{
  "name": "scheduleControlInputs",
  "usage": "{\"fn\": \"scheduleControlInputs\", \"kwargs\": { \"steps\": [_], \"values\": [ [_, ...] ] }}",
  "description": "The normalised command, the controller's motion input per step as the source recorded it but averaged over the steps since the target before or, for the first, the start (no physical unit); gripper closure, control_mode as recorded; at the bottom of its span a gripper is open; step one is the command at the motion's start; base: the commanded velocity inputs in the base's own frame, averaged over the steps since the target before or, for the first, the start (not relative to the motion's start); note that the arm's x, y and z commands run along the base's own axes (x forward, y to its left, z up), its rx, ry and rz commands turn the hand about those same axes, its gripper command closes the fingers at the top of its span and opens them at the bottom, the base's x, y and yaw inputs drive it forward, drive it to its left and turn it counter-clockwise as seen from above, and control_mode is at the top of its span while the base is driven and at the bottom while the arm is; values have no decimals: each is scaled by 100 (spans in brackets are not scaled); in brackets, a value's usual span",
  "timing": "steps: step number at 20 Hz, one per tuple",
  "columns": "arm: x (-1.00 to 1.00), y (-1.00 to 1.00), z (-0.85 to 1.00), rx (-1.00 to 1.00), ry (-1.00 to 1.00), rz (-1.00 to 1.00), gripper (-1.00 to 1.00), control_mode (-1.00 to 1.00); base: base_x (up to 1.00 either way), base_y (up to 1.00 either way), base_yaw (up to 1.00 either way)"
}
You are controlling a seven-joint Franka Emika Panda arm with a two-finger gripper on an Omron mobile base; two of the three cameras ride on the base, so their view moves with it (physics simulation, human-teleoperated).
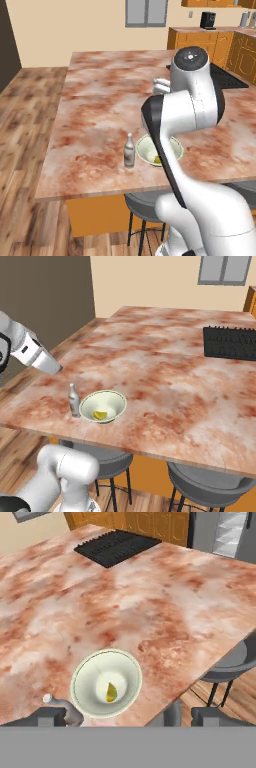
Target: There is a bowl on the dining counter. Grab a lemon wedge from the fridge and place it in the bowl. Then get the liquor bottle and glass cup from the cabinet and place them next to the bowl.
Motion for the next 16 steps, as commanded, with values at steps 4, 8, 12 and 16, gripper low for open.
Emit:
{"fn": "scheduleControlInputs", "kwargs": {
  "steps": [4, 8, 12, 16],
  "values": [
    [-27, -5, -93, 0, 29, 34, -100, -100, 0, 0, 0],
    [-23, -1, -35, 0, 3, 59, -100, -100, 0, 0, 0],
    [-24, -14, 0, 0, -11, 61, -100, -100, 0, 0, 0],
    [-37, -11, 0, -3, -12, 30, -100, -100, 0, 0, 0]
  ]
}}
